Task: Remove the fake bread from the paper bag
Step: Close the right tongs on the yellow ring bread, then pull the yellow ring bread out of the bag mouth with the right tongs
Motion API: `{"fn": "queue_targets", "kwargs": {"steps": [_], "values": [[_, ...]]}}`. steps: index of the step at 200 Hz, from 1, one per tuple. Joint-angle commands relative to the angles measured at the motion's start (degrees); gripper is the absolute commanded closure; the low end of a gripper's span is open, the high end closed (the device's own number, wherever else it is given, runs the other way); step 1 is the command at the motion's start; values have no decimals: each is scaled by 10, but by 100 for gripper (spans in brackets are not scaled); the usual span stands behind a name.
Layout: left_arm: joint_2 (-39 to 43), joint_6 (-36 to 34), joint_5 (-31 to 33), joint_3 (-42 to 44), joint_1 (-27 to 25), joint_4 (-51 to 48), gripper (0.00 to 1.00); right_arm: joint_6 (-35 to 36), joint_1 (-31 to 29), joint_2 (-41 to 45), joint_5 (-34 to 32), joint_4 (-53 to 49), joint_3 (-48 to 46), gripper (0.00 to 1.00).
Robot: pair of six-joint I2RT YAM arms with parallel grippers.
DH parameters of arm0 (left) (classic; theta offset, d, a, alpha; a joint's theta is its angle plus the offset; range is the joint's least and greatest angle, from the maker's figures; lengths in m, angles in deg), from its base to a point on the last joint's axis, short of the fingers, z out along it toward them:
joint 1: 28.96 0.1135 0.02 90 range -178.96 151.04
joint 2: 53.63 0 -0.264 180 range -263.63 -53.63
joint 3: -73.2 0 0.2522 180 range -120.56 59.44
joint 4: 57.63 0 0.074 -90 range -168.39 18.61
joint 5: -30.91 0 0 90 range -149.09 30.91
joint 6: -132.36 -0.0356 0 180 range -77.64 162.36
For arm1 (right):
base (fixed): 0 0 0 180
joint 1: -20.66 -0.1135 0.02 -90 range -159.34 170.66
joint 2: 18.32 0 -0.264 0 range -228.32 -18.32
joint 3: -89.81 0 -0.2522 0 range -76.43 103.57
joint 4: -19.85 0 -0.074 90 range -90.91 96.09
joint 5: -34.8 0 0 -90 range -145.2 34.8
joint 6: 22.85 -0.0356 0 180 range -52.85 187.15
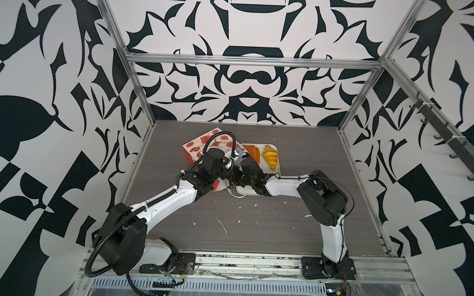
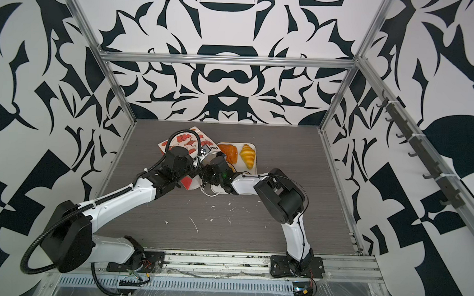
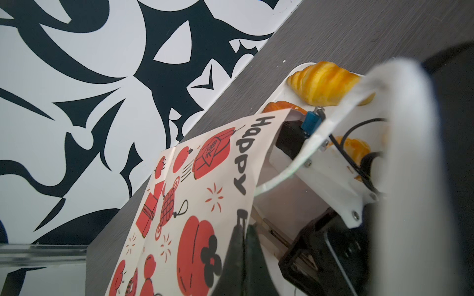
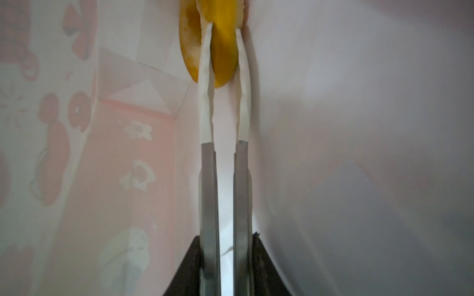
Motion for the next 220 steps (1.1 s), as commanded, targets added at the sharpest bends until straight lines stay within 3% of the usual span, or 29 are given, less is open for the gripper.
{"fn": "queue_targets", "kwargs": {"steps": [1,106,220], "values": [[-15,-1,10,-18,-2,8,100,10,-5,54,15,26,-13,76],[-24,0,28,-21,-2,22,100,7,-10,163,55,3,-122,80],[-30,4,51,-11,-2,43,100,49,-11,266,70,-91,-168,83]]}}
